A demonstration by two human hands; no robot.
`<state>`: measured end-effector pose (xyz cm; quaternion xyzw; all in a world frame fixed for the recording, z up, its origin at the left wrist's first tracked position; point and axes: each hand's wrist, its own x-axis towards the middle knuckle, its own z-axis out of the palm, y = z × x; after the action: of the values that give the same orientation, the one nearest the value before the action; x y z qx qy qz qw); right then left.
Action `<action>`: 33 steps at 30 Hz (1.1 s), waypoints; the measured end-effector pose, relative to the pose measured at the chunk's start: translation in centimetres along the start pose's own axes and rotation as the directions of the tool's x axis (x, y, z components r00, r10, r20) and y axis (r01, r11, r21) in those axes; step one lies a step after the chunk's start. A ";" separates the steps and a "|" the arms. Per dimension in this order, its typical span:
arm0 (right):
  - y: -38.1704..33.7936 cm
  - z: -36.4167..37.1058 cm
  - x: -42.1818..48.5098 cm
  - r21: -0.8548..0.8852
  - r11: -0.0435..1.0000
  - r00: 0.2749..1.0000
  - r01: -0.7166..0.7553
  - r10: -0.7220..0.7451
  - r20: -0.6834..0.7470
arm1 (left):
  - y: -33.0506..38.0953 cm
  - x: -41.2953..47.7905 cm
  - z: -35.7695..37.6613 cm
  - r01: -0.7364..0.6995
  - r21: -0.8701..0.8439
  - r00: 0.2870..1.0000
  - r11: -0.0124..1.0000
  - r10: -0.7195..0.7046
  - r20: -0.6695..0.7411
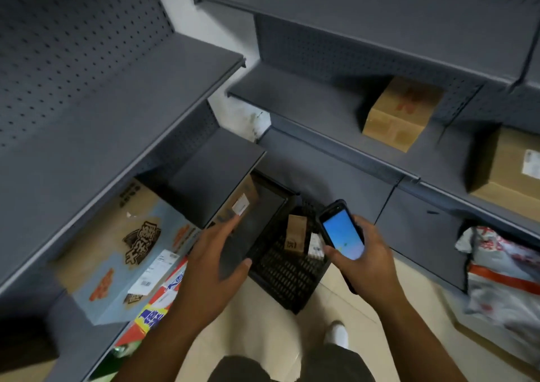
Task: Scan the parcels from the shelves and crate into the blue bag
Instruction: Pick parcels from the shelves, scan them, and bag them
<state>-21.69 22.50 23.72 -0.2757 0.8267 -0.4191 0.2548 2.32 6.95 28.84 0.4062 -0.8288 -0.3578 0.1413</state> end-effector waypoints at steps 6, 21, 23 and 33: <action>4.6 2.7 5.8 -0.030 0.997 0.997 -0.074 0.073 -0.027 | 0.1 7.2 4.7 -0.065 0.043 0.992 0.997 0.060 0.109; 27.6 18.0 14.0 -0.098 0.955 0.951 -0.281 0.263 -0.162 | -26.4 15.9 27.3 -0.010 0.096 0.989 0.995 -0.004 0.147; 30.6 20.2 15.1 -0.116 0.954 0.955 -0.278 0.262 -0.136 | -29.3 15.7 31.0 0.005 0.025 0.994 1.000 -0.008 0.112; 41.2 26.7 22.2 -0.237 0.955 0.984 -0.179 0.177 -0.029 | -39.1 19.2 43.5 0.013 -0.009 0.987 1.000 -0.011 0.160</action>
<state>-30.20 13.33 -28.70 -0.2271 0.8936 -0.2927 0.2535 -10.26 -3.33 -30.50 0.3806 -0.8331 -0.3944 0.0745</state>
